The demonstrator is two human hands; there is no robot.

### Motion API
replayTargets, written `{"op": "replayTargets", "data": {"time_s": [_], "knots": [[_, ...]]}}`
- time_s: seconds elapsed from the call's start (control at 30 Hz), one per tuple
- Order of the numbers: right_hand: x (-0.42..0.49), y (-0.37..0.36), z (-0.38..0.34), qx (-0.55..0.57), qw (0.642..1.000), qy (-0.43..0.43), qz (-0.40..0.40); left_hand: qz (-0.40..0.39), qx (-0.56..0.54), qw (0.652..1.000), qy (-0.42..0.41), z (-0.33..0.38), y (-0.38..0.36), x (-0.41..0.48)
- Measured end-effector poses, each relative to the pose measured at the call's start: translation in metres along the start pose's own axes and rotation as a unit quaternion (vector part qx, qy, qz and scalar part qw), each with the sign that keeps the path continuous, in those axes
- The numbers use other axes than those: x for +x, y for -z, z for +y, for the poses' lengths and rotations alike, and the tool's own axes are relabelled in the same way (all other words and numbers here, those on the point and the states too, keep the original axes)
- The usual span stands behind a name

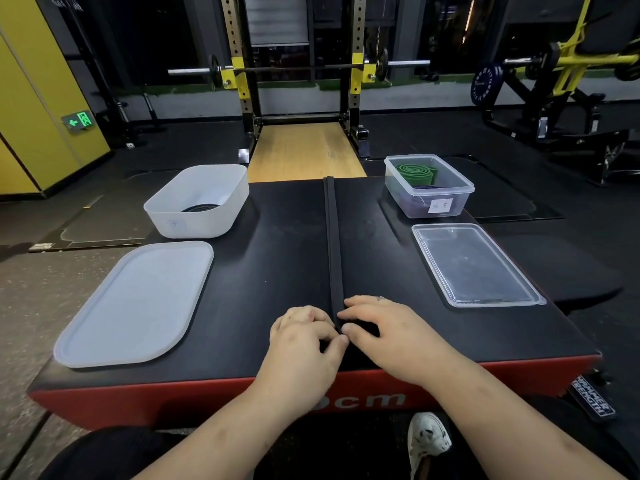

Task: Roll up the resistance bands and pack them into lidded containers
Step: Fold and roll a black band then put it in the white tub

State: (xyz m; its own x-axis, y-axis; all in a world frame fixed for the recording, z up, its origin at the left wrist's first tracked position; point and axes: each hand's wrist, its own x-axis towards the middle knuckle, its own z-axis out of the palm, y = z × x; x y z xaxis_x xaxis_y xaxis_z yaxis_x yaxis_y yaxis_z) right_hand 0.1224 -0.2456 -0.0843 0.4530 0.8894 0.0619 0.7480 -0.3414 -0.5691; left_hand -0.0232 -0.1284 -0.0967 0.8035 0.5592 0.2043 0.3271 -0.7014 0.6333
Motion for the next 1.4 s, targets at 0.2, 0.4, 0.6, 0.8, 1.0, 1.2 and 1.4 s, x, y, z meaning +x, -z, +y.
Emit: {"op": "replayTargets", "data": {"time_s": [0.2,0.4,0.6,0.8,1.0,1.2,1.4], "knots": [[-0.001,-0.002,0.005,0.003,0.999,0.026,-0.019,-0.009,0.000,0.999,-0.037,-0.003,0.006,-0.002],[-0.001,-0.004,0.008,0.009,0.998,0.045,-0.038,-0.043,0.018,0.992,-0.118,-0.013,0.006,0.000],[-0.003,-0.002,0.012,0.015,0.997,0.059,-0.042,-0.062,0.065,0.974,-0.209,-0.019,0.008,0.006],[-0.005,-0.006,0.016,0.016,0.997,0.067,-0.018,-0.114,0.115,0.954,-0.253,-0.012,0.018,0.017],[-0.006,-0.002,0.019,0.018,0.996,0.077,-0.037,-0.090,0.062,0.968,-0.227,-0.020,0.011,0.014],[-0.006,0.006,0.017,0.007,0.996,0.068,-0.064,-0.104,0.034,0.978,-0.176,-0.020,0.012,0.017],[-0.002,0.003,0.017,0.004,0.996,0.066,-0.053,-0.086,0.040,0.984,-0.152,-0.017,0.011,0.015]]}}
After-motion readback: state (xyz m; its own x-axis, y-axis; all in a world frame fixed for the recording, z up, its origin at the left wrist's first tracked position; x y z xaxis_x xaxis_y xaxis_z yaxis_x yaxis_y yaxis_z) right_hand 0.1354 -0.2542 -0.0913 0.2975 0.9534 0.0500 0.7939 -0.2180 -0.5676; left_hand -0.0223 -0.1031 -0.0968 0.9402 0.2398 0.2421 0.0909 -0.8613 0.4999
